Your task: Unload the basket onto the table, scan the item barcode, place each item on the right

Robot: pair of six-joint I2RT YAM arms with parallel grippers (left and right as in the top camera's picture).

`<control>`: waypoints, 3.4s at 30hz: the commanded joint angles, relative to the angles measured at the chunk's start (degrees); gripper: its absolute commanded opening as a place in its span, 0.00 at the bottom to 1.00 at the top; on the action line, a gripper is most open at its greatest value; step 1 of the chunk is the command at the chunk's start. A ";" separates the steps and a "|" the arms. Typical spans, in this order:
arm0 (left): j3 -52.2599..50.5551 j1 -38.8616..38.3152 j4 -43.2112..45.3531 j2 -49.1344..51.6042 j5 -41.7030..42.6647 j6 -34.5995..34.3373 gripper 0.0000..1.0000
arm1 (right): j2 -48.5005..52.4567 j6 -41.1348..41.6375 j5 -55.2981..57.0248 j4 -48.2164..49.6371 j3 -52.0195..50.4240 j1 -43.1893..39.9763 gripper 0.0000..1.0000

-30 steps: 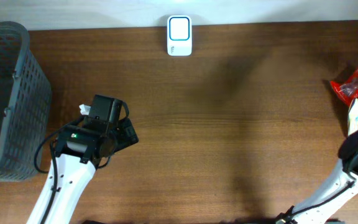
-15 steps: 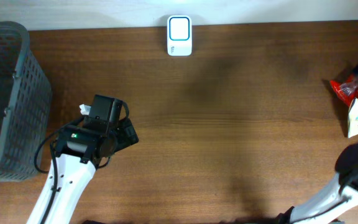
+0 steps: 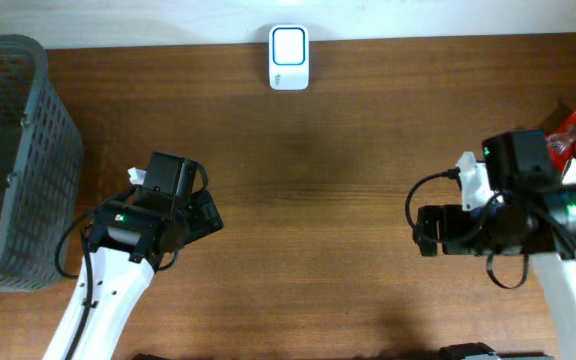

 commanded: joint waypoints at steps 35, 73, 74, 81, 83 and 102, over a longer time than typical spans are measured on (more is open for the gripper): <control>0.24 0.07 0.07 -0.17 -0.63 -0.76 0.99 | -69.16 -8.37 4.44 84.74 -80.17 -5.77 0.98; -33.77 0.09 35.32 -37.81 15.98 34.67 0.99 | -69.16 -5.97 5.66 84.76 -80.17 -5.70 0.99; -36.83 0.09 36.17 -43.82 15.96 36.11 0.99 | -69.16 -5.97 5.64 84.76 -80.17 -5.70 0.98; -45.83 2.10 36.20 -64.98 13.11 37.29 0.99 | -69.16 -5.97 5.66 84.76 -80.17 -5.70 0.99; -48.52 5.62 36.48 -68.02 13.20 37.24 0.99 | -69.16 -5.97 5.66 84.76 -80.17 -5.70 0.99; -61.35 13.38 57.53 -70.14 7.04 35.56 0.99 | -69.16 -5.97 5.66 84.76 -80.17 -5.70 0.99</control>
